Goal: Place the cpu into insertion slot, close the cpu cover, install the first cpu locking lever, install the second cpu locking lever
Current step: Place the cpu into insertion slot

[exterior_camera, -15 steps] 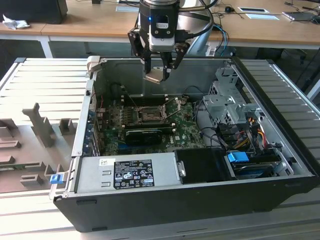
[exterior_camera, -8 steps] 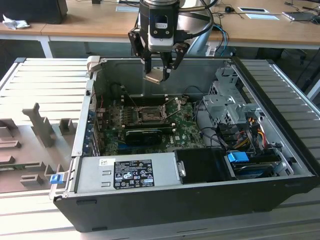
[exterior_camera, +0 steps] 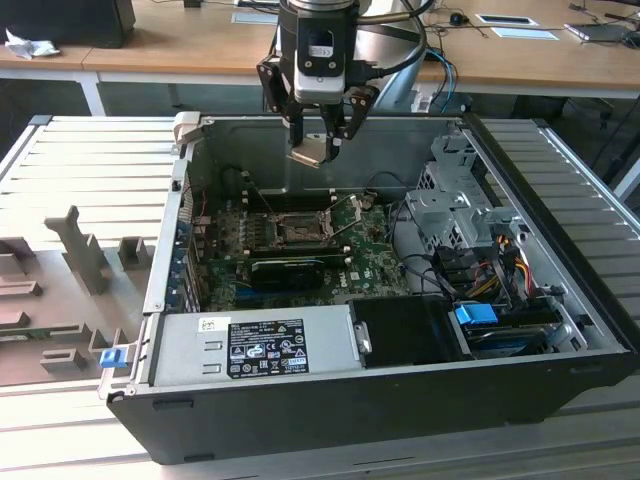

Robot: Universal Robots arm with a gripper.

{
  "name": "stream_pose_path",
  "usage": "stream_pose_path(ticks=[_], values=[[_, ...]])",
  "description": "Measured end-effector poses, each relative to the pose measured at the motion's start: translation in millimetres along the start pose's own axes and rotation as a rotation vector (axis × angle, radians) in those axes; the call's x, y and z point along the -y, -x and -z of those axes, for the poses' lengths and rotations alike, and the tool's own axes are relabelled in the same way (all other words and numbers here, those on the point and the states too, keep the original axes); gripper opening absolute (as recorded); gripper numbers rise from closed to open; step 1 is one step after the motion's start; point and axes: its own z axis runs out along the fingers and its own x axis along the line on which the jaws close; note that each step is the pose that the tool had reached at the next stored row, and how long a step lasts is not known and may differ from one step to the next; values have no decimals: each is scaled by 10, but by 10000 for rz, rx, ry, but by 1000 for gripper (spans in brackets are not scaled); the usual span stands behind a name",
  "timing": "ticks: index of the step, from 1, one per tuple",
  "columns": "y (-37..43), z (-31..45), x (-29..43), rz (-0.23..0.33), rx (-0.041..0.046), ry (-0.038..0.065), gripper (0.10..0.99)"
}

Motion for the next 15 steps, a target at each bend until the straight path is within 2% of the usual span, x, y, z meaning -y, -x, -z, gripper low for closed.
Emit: stream_pose_path(ticks=[15], values=[[0,-2,0,-1037,92,16,529]])
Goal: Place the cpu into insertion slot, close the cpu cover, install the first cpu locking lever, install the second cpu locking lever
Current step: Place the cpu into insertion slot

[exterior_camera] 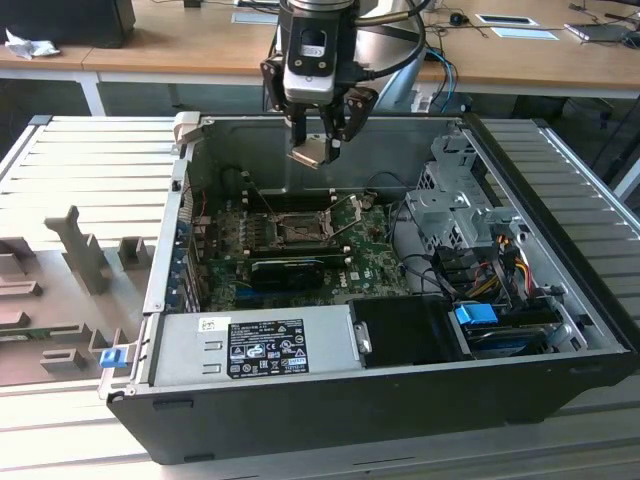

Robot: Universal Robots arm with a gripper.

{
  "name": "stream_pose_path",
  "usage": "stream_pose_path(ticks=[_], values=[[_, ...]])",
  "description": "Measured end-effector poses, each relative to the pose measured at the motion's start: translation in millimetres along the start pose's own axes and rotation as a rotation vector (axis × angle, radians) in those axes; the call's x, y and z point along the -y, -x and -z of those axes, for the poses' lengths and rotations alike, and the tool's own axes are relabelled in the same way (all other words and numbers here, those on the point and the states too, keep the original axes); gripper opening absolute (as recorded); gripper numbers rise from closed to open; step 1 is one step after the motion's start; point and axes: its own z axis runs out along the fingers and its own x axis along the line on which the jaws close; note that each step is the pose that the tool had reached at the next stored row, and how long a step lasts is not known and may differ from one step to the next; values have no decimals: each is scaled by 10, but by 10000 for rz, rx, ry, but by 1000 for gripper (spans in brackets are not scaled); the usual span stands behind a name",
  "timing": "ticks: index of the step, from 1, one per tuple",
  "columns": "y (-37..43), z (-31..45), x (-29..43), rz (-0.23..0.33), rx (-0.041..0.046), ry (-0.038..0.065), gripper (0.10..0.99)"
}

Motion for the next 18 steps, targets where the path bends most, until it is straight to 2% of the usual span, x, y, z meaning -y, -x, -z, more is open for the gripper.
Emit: stream_pose_path(ticks=[18], values=[[0,0,0,-770,69,12,529]])
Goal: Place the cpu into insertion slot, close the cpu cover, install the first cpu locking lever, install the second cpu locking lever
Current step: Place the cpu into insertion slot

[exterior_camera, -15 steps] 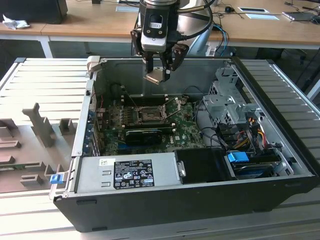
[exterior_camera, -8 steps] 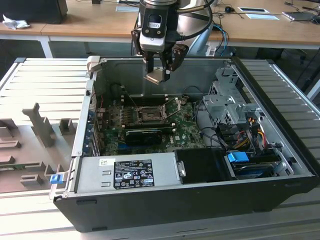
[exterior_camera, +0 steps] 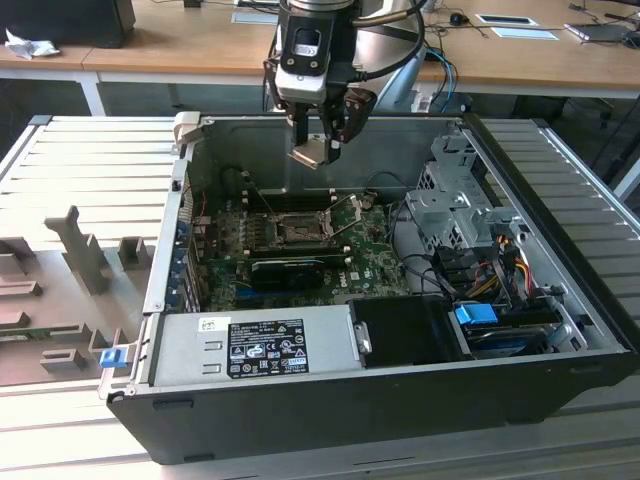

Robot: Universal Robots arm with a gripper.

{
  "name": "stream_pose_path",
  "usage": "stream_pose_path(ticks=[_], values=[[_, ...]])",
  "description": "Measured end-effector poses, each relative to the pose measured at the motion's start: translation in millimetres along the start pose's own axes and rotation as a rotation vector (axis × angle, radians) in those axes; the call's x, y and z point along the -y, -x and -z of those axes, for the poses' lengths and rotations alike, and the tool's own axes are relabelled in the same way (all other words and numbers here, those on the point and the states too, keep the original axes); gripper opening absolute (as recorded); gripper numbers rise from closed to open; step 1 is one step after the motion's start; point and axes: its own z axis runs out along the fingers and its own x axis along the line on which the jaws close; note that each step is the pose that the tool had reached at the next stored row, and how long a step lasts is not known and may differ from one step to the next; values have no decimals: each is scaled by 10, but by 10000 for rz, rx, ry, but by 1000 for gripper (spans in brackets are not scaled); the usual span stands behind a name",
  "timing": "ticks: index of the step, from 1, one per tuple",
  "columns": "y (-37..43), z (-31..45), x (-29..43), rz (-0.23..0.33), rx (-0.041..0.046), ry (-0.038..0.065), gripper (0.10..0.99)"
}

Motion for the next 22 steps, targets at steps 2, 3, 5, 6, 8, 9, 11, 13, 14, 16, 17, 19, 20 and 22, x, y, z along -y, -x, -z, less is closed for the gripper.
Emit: stream_pose_path(ticks=[2,3,5,6,8,9,11,13,14,16,17,19,20,22], values=[[0,0,0,-103,9,1,529],[0,0,0,-133,12,2,529],[0,0,0,-246,22,3,529],[0,0,0,-305,27,4,529],[0,0,0,-413,37,6,529],[0,0,0,-485,43,8,529],[0,0,0,-651,58,9,529],[0,-2,0,-774,69,12,529],[0,-2,0,-804,72,13,529],[0,-5,0,-830,74,13,529],[0,-12,1,-834,75,12,529],[0,-25,2,-835,74,14,529],[0,-29,3,-835,75,13,529],[0,-34,3,-835,75,12,529]])
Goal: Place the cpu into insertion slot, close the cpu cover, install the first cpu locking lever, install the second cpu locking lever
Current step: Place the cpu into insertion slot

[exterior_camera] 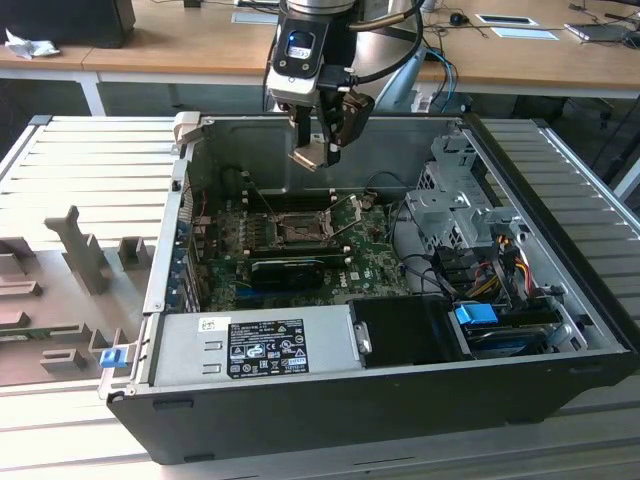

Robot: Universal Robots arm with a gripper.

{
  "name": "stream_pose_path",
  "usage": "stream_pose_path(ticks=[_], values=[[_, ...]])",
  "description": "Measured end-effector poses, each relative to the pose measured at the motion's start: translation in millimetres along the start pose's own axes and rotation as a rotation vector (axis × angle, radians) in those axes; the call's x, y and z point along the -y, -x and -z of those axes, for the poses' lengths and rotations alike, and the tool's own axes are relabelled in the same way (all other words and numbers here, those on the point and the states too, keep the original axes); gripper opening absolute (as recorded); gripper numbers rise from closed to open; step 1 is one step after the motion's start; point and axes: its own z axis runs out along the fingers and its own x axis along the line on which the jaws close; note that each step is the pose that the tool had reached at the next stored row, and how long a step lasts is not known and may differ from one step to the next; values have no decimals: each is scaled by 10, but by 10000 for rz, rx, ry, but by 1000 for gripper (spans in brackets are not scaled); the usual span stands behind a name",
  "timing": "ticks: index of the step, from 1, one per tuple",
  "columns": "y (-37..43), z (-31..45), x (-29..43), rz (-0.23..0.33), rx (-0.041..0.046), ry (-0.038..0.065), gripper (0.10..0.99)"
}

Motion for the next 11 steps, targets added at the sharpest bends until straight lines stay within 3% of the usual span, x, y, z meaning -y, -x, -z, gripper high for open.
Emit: stream_pose_path(ticks=[11], values=[[0,-10,1,-363,32,6,529]])
